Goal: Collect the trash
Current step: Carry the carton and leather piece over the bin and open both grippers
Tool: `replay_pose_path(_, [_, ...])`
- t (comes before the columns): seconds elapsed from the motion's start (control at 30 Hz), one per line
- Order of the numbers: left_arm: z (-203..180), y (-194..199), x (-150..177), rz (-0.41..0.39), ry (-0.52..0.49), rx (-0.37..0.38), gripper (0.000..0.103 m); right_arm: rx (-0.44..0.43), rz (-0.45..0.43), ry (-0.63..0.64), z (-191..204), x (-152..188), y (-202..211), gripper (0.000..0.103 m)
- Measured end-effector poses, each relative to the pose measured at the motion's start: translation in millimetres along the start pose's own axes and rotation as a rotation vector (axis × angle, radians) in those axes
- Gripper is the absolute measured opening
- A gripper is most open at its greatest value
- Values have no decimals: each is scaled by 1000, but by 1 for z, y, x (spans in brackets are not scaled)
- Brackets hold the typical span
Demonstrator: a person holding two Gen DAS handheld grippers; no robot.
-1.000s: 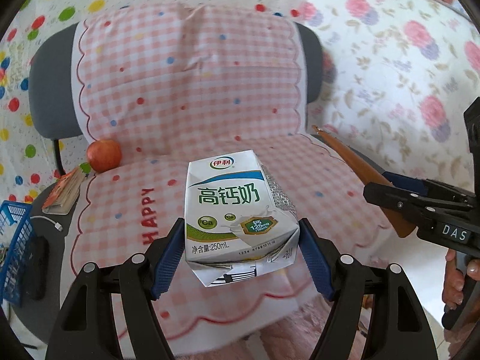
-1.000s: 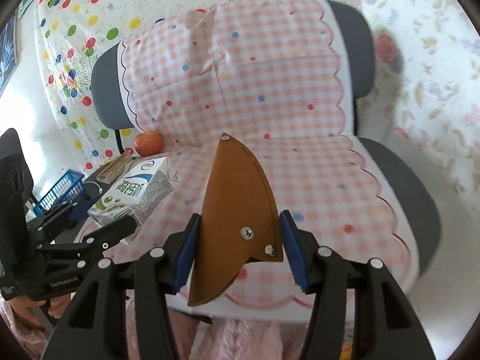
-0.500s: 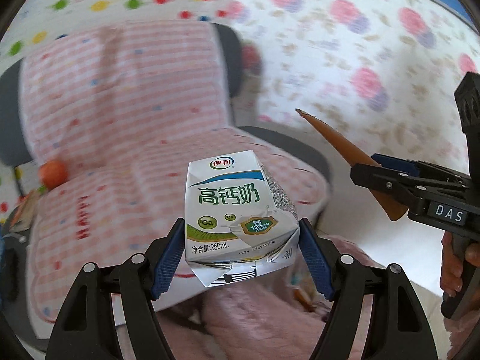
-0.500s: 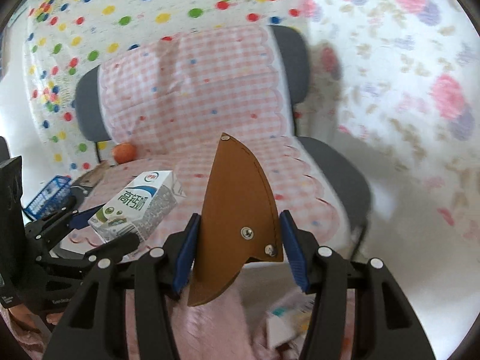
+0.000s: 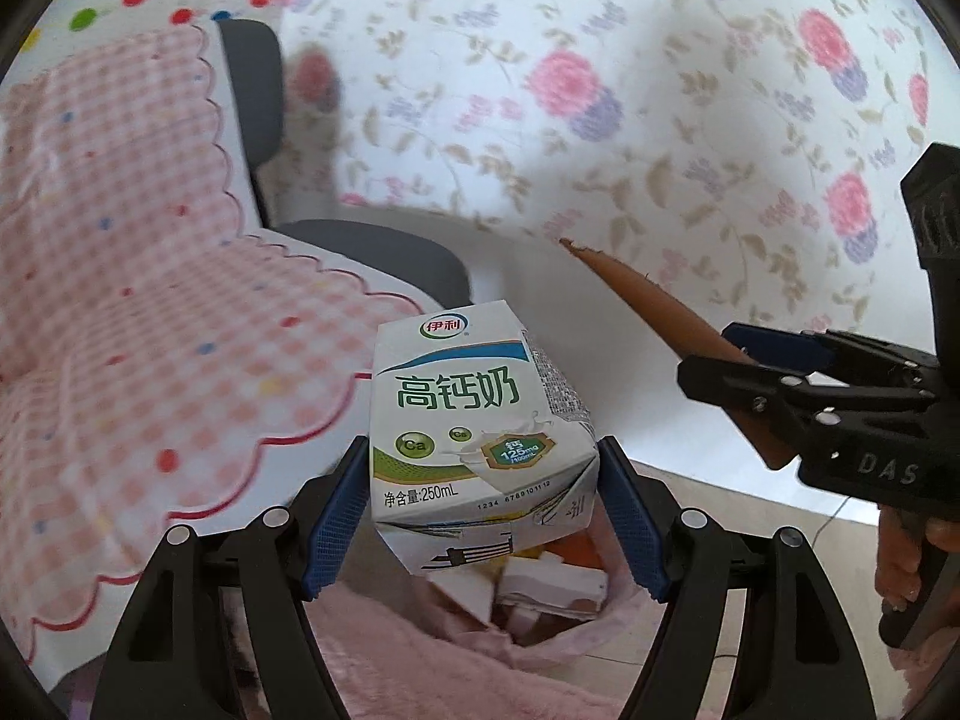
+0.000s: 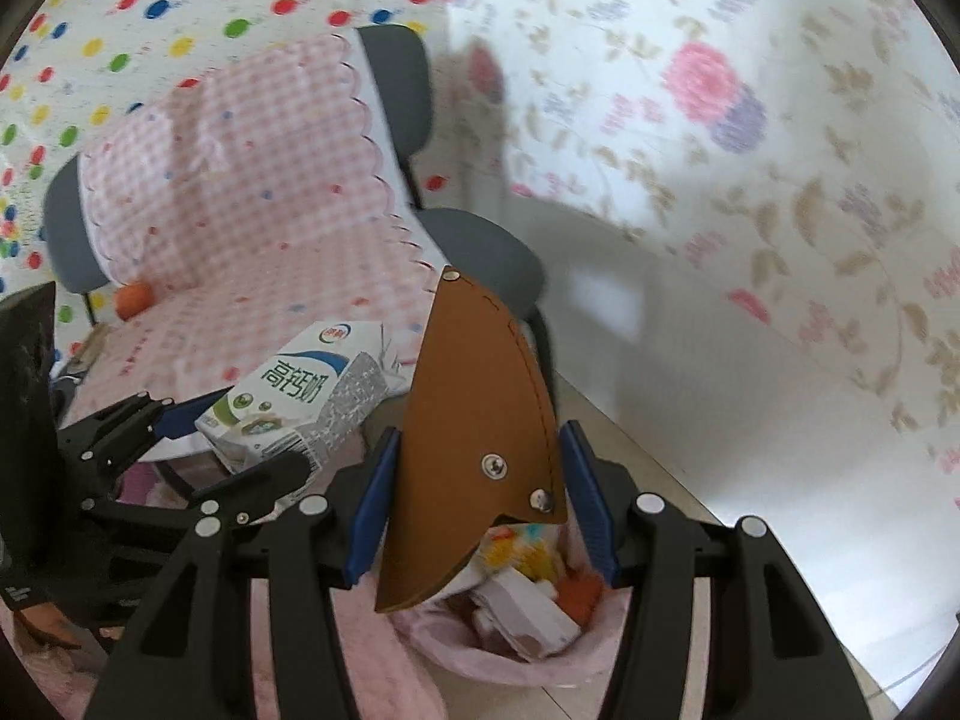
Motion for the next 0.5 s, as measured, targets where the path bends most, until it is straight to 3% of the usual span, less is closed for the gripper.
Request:
replay_pose_path(0.37, [-8,-40,-15,38,-16,35,78,5,22,-107,-42,1,-22,54])
replay_pose_path(0.4, [-8,-42,-15,44,-21,27,84,-2,26,-120,-45,0,-24,55])
replay_pose_path(0.47, [-6,-44,-14,57,-19,11,86,-8,34,-158,-52,0,-28,72])
replay_pose_path(0.5, [-5,-44,-13,61,-12,14,86,-12,34,-168,-54,0,-28,72])
Point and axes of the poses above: each gripper's, at about its wrist camera, not at the fingertips, and y roughly against the way its jaws point, z to its left, x to its underside, the point moved 3 cm from there along -y, roughly the way its jaws point, and after that the axes turned 15 degrees about -y, right-handed, at the moved point
